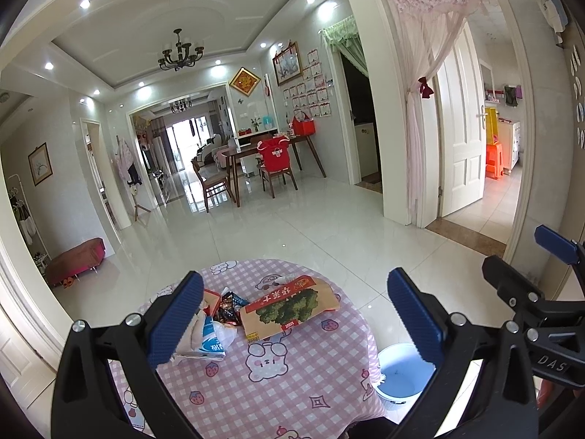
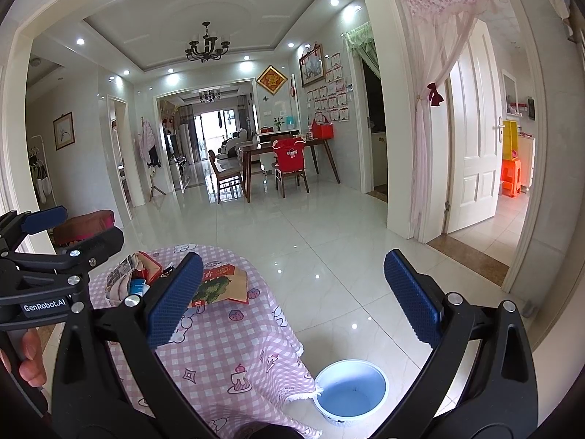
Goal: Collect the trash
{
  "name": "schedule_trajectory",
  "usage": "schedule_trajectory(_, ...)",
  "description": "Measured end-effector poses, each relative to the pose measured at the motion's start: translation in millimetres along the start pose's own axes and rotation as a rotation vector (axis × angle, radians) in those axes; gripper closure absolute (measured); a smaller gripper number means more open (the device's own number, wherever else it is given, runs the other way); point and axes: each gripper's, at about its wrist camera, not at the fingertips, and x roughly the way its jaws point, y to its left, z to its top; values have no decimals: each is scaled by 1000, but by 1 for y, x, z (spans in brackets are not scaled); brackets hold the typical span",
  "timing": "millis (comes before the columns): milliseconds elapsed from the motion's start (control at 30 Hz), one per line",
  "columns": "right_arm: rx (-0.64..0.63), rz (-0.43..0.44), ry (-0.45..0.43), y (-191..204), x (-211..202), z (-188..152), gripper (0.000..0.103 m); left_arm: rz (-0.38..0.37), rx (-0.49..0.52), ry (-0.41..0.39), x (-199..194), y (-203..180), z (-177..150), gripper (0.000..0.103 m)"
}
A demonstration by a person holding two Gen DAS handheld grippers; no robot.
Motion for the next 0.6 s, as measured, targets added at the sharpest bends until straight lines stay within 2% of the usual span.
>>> schedule_trajectory(600,0,-2,1,1,0,0,6,-5,4,3,4,-2,-6,4)
